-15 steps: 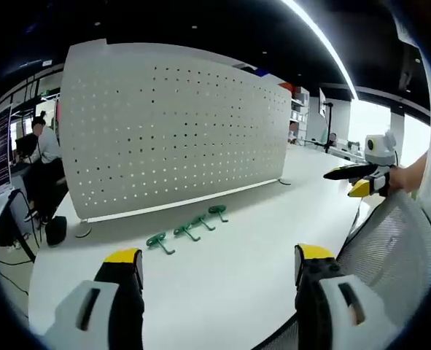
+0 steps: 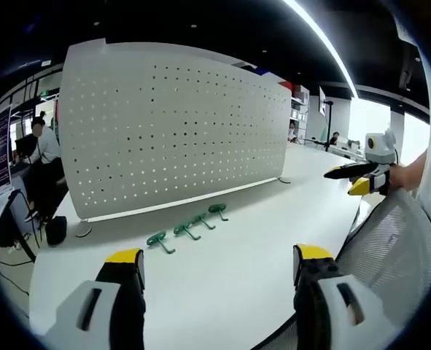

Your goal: Insert the hook assembly into the mounting plate slot until the hook locks in place.

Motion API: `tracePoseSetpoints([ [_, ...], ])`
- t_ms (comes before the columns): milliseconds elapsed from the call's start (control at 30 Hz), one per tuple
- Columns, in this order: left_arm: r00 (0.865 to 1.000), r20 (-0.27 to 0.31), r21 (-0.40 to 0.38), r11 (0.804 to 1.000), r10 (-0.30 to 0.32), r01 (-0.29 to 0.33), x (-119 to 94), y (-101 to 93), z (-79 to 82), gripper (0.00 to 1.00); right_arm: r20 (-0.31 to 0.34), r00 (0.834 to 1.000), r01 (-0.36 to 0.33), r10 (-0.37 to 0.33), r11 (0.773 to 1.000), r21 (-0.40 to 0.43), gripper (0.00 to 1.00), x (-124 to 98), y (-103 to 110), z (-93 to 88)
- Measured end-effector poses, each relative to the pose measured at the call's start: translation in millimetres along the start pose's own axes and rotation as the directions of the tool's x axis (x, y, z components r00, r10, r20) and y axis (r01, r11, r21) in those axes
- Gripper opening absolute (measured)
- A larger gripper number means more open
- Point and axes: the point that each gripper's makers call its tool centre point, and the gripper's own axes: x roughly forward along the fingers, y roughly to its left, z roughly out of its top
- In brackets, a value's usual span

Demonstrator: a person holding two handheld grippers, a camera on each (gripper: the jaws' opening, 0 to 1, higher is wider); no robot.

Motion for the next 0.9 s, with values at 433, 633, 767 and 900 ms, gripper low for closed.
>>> tracePoseSetpoints([
  [433, 1.000, -0.002, -0.001, 1.000, 0.003, -0.003, -0.5, 0.0, 0.1, 0.85, -0.006, 1.000, -0.004, 0.004, 1.000, 0.012, 0.76, 0.1, -0.1, -2.0],
  [633, 1.000, -0.004, -0.001, 1.000, 0.007, -0.007, -0.8, 0.8, -0.4, 0.85, -0.006, 1.000, -0.005, 0.005, 1.000, 0.008, 0.75, 0.1, 0.8, -1.7],
  [767, 1.000, -0.010, -0.004, 1.000, 0.011, -0.011, -0.7, 1.6, -1.2, 0.85, -0.002, 1.000, -0.018, 0.018, 1.000, 0.012, 0.75, 0.3, 2.8, -0.4],
  [900, 1.000, -0.012, -0.002, 1.000, 0.007, -0.007, -0.5, 0.6, -0.6, 0.86, 0.007, 1.000, -0.007, 0.007, 1.000, 0.024, 0.75, -0.8, -0.6, 1.9],
])
